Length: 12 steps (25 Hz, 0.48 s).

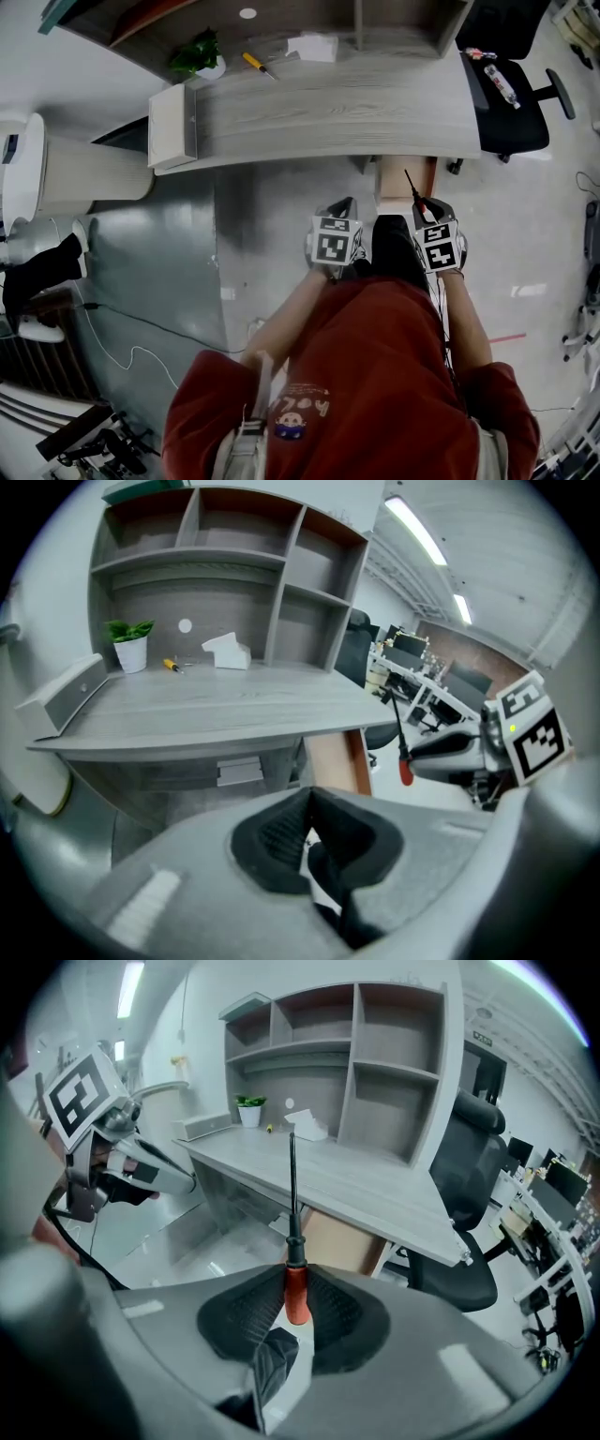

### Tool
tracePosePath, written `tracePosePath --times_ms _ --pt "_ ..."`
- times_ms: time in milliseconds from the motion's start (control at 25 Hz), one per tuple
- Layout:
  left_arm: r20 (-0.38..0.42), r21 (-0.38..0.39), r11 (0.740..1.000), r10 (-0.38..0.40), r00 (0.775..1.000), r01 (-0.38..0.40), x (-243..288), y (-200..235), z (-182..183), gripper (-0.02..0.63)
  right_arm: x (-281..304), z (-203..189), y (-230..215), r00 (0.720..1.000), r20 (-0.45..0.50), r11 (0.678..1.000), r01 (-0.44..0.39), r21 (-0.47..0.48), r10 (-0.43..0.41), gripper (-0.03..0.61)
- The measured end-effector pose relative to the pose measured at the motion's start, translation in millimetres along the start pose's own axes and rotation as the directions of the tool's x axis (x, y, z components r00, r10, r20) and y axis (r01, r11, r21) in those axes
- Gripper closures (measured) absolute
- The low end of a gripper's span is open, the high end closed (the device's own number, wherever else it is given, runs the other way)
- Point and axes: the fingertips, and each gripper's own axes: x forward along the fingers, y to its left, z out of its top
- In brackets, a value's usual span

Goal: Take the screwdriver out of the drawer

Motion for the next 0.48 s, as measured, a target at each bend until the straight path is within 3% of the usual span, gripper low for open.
tracePosePath --times_ms 480 --pt "0.011 -0.010 1.000 0.016 1.000 -0.016 -7.9 3.1 -5.1 0.614 -8.2 -2.6 -7.0 0.999 0.034 0.974 -0.004 0.225 -0.004 0.506"
